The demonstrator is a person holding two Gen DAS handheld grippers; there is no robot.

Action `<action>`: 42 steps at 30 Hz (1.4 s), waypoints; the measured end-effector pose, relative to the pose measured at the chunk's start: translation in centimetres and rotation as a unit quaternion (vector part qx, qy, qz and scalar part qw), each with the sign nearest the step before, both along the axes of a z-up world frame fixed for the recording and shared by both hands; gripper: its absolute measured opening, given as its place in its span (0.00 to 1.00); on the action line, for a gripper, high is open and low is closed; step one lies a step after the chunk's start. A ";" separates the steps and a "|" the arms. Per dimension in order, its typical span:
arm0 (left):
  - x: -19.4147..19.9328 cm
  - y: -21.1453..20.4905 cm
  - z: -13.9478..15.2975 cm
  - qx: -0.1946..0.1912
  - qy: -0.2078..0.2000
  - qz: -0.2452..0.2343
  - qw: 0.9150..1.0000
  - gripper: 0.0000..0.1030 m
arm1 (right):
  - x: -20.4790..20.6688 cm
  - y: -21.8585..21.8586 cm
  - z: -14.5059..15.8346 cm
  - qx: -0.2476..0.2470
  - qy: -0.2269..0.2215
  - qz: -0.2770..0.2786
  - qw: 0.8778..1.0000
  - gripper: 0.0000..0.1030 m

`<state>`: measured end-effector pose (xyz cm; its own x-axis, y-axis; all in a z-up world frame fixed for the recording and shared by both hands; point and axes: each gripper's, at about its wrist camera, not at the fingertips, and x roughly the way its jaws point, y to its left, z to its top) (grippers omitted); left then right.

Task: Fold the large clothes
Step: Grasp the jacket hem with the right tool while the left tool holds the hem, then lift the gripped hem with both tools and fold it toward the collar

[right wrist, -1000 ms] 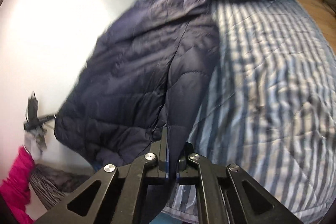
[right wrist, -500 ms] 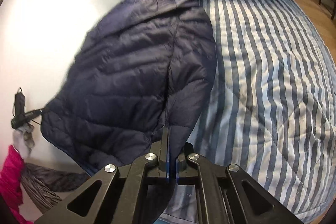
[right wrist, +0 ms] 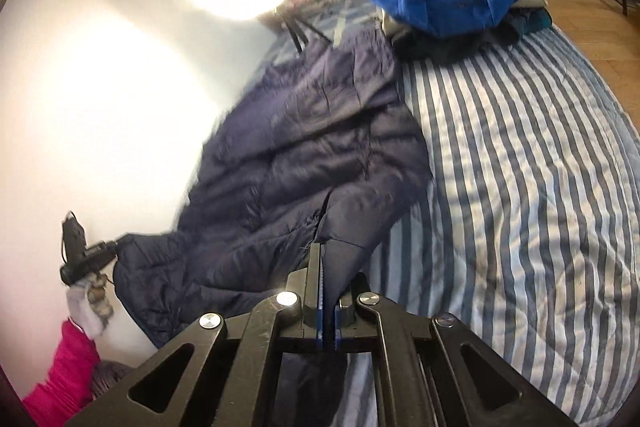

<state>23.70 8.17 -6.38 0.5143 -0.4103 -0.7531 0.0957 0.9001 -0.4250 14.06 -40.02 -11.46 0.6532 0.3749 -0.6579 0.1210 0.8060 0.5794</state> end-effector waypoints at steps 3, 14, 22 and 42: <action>1.6 -0.2 1.4 0.003 -0.012 0.008 1.000 0.01 | 1.3 -0.6 1.1 0.004 -0.015 -0.013 1.000 0.00; 9.6 -1.1 4.9 0.006 -0.056 0.036 0.998 0.01 | 9.2 -3.2 5.2 -0.002 -0.036 -0.048 0.998 0.00; 17.0 -1.6 3.7 0.014 -0.063 0.059 0.996 0.01 | 17.1 -5.3 4.2 -0.009 -0.028 -0.072 0.997 0.00; 30.1 -4.4 -8.8 0.066 -0.008 0.041 0.997 0.01 | 31.7 -6.5 -6.7 -0.106 0.059 -0.059 0.991 0.02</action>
<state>53.82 3.72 -15.20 0.5549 -0.2643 -0.7888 0.0262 0.9533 -0.3010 45.81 -46.48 -18.21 0.5978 0.1447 -0.7885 0.2794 0.8843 0.3741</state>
